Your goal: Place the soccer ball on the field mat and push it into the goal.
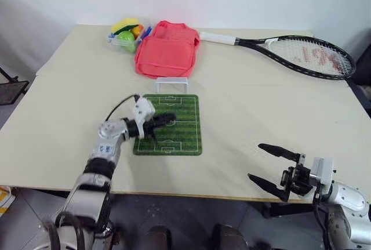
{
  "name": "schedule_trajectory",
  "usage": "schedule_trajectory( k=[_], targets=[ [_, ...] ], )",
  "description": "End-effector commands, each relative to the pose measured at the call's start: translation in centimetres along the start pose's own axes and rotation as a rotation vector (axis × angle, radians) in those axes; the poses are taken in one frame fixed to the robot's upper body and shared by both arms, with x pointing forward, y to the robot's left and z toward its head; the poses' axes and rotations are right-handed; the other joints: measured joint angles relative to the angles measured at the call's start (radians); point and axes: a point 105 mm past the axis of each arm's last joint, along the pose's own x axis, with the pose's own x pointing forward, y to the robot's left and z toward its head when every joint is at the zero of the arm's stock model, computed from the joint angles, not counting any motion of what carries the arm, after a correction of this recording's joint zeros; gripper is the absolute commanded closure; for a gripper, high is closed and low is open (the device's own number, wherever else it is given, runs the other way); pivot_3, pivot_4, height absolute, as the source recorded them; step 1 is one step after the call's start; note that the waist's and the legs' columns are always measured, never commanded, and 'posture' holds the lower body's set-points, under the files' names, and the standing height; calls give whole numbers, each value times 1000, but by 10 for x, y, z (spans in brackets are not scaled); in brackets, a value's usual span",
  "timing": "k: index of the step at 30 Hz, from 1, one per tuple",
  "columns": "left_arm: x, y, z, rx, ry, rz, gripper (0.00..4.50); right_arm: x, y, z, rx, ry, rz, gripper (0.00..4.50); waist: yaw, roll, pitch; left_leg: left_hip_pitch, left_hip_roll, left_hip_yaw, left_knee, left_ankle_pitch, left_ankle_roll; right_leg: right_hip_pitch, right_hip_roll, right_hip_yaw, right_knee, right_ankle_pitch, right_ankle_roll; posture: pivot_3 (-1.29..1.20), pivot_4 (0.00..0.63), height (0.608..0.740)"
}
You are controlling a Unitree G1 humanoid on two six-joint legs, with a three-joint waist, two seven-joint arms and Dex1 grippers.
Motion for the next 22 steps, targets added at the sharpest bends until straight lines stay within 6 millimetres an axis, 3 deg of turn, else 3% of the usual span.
schedule_trajectory(
  k=[1, 3, 7, 12, 16, 20, 22],
  targets=[
    [-11, 3, 15, 22, -90, -30, 4466, 7, -11, 17, -60, -60, -102, 0, -3, 0, 0, 0, 0, 0, -1, 0, 0, -1, 0, 0, 0, 0, 0, 0, 150, 740],
    [-25, 5, 18, 25, -110, -39, 4466, 9, -14, 20, -62, -78, -138, 0, -7, 0, 0, 0, 0, 1, -2, 0, 0, -2, 0, 0, 0, 0, 0, 0, 150, 740],
    [-73, 9, 22, 18, -106, -18, 4466, 14, -29, 25, -112, -110, -244, 0, -26, 0, 0, 0, 0, 1, -2, 0, 0, -2, 0, 1, 0, 0, 0, 0, 150, 740],
    [-135, 6, 12, -19, -32, 127, 4466, 20, -34, 25, -116, -123, -268, 0, -23, 0, 0, 1, 1, 1, -2, 0, 0, -2, 0, 3, 1, 0, 0, 0, 150, 740],
    [-157, 2, 7, -29, 20, 210, 4466, 22, -32, 24, -114, -121, -247, 0, -6, 1, 0, 1, 1, 1, -2, 0, 1, -2, 0, 3, 1, 0, 0, 0, 150, 740],
    [-205, 10, 5, -48, 83, 471, 4466, 24, -33, 23, -113, -120, -202, 0, -5, 1, 1, 1, 1, 2, -1, -2, 0, -2, 0, 4, 1, 0, 0, 0, 150, 740],
    [-213, 11, 8, -43, 83, 529, 4466, 25, -35, 23, -111, -124, -197, 0, -8, 1, 1, 1, 2, 2, -1, -2, 0, -2, 1, 4, 1, 0, 0, 0, 150, 740]
  ],
)
